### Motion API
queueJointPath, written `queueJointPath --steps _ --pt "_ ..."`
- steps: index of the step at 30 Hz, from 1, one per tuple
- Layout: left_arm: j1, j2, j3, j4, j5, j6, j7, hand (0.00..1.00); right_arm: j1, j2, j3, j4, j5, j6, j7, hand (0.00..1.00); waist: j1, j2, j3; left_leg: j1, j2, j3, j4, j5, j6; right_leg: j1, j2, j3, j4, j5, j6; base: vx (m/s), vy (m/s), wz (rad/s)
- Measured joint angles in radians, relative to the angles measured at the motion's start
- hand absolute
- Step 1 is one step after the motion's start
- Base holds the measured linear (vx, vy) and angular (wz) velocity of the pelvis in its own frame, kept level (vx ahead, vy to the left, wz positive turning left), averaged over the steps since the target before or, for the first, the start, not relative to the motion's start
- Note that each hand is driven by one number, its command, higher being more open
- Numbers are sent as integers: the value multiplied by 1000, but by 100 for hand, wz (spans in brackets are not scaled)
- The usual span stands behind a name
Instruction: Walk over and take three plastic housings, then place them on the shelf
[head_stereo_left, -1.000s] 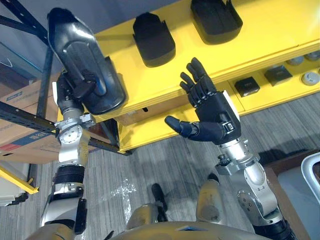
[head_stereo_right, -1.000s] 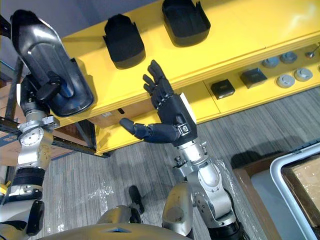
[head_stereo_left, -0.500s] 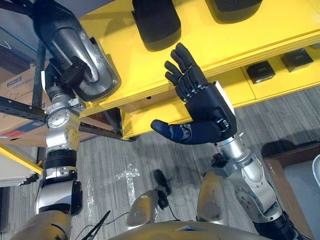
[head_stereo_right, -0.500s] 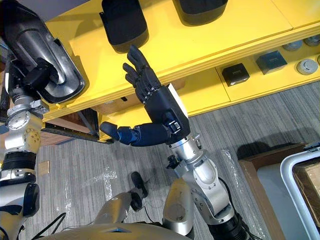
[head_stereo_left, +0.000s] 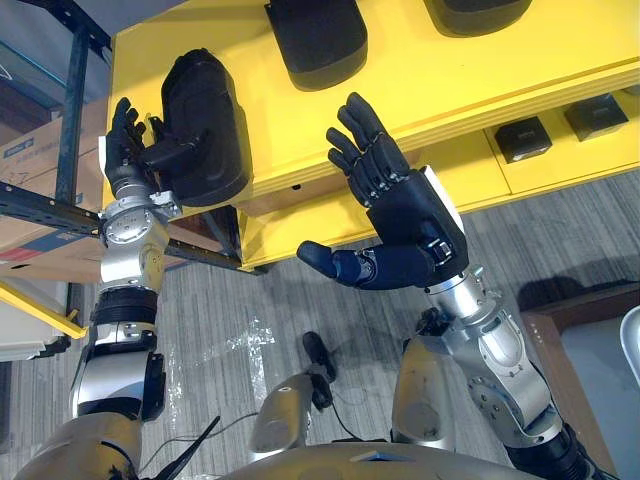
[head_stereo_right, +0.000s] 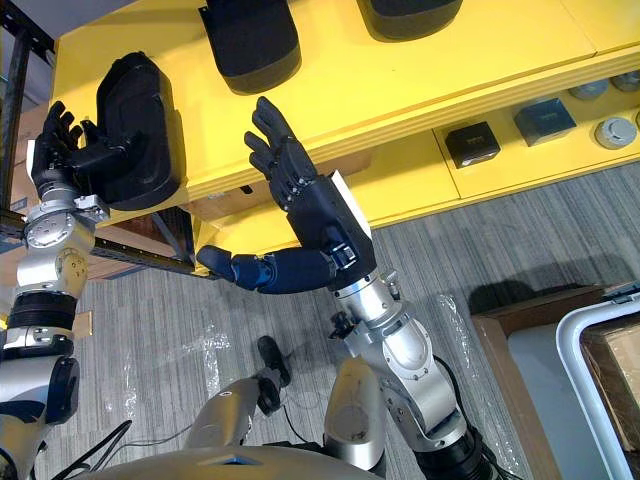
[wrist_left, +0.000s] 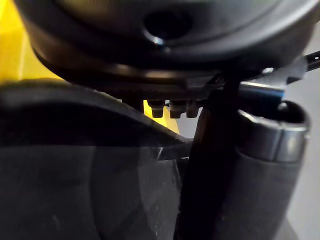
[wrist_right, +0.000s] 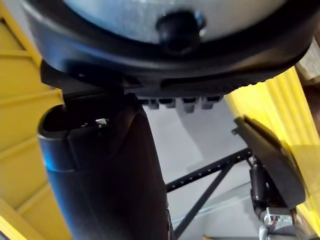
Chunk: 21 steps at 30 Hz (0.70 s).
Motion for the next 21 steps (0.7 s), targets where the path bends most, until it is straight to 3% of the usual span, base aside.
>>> queueJointPath --steps 7,11,15,17,21 --pt "-7 0 -1 0 -18 -11 95 100 71 14 1 0 -12 -2 3 100 0 -5 3 34 3 3 -7 0 0 45 1 -10 -17 3 3 35 -17 2" --pt "-12 0 8 -68 -124 -136 135 100 121 24 -1 0 -44 -24 34 100 0 -11 0 89 0 5 -46 0 0 118 1 -32 -69 9 13 52 16 2" --pt "-11 1 1 -332 -334 -221 14 100 141 60 -15 14 -49 -14 96 100 3 -28 -12 130 -10 -19 -72 7 5 187 4 -58 -121 22 20 67 18 11" --pt "-10 4 -20 -471 -326 -228 1 100 123 53 -29 60 -65 -15 136 100 3 -41 -41 158 -11 -33 -93 14 6 228 10 -69 -160 29 23 91 20 5" --pt "-14 77 -76 -577 -273 -230 -16 100 41 36 -45 244 -138 -18 137 100 2 -33 -137 199 -5 -64 -124 18 5 319 25 -111 -257 58 26 107 10 8"
